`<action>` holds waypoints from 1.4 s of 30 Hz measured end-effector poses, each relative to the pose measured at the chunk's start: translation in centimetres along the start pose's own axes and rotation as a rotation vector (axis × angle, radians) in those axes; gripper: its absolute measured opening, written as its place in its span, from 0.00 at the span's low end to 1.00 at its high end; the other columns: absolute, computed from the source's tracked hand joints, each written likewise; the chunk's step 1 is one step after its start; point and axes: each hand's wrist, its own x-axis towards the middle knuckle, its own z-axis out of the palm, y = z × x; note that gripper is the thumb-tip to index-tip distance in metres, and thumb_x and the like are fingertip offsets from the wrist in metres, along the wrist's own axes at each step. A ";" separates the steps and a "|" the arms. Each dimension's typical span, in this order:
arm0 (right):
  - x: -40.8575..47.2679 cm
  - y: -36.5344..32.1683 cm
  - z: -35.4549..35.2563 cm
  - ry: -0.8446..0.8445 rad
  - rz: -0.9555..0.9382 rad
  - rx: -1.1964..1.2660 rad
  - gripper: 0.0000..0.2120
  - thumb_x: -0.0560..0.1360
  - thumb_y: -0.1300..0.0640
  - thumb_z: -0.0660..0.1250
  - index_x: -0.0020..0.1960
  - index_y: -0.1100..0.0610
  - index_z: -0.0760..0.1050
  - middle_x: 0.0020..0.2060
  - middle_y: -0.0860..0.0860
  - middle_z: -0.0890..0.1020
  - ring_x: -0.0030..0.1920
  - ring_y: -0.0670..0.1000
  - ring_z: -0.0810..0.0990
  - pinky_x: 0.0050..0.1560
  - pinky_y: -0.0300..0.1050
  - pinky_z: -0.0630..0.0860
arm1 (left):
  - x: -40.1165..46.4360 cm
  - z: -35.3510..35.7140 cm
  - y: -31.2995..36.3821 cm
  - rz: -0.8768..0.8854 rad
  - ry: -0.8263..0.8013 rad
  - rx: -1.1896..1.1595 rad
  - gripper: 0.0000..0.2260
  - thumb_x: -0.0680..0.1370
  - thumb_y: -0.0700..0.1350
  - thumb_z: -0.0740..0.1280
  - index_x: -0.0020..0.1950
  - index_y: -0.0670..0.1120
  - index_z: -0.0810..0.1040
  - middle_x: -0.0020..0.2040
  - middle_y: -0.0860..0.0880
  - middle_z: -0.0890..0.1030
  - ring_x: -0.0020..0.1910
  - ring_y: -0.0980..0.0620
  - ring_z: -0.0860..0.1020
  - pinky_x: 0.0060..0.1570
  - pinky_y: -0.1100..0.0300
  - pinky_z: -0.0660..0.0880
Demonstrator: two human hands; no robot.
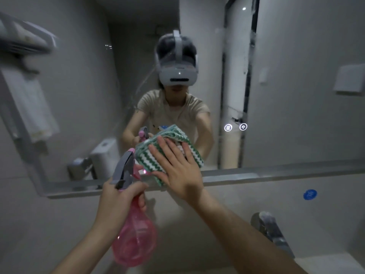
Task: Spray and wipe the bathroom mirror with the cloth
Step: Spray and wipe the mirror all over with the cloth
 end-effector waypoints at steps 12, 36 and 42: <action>10.3 9.0 -3.0 0.114 -0.004 0.003 0.28 0.79 0.40 0.58 0.74 0.53 0.64 0.74 0.54 0.64 0.75 0.52 0.59 0.75 0.55 0.51 | 3.6 3.9 5.3 0.078 0.032 -0.091 0.13 0.68 0.34 0.68 0.24 0.43 0.74 0.19 0.45 0.69 0.19 0.48 0.69 0.22 0.62 0.67; 10.1 24.6 -6.6 0.111 0.403 -0.100 0.31 0.80 0.41 0.48 0.78 0.57 0.52 0.76 0.60 0.55 0.76 0.58 0.50 0.73 0.53 0.40 | 5.7 13.5 10.4 0.186 -0.140 -0.212 0.08 0.69 0.28 0.65 0.40 0.37 0.68 0.19 0.45 0.68 0.17 0.49 0.66 0.20 0.65 0.67; 15.8 19.6 -6.3 0.117 0.483 -0.059 0.33 0.80 0.40 0.47 0.78 0.57 0.45 0.77 0.60 0.49 0.76 0.58 0.45 0.74 0.55 0.37 | 7.4 8.4 12.0 0.300 -0.157 -0.099 0.10 0.69 0.28 0.66 0.34 0.40 0.70 0.20 0.43 0.69 0.19 0.48 0.68 0.21 0.61 0.68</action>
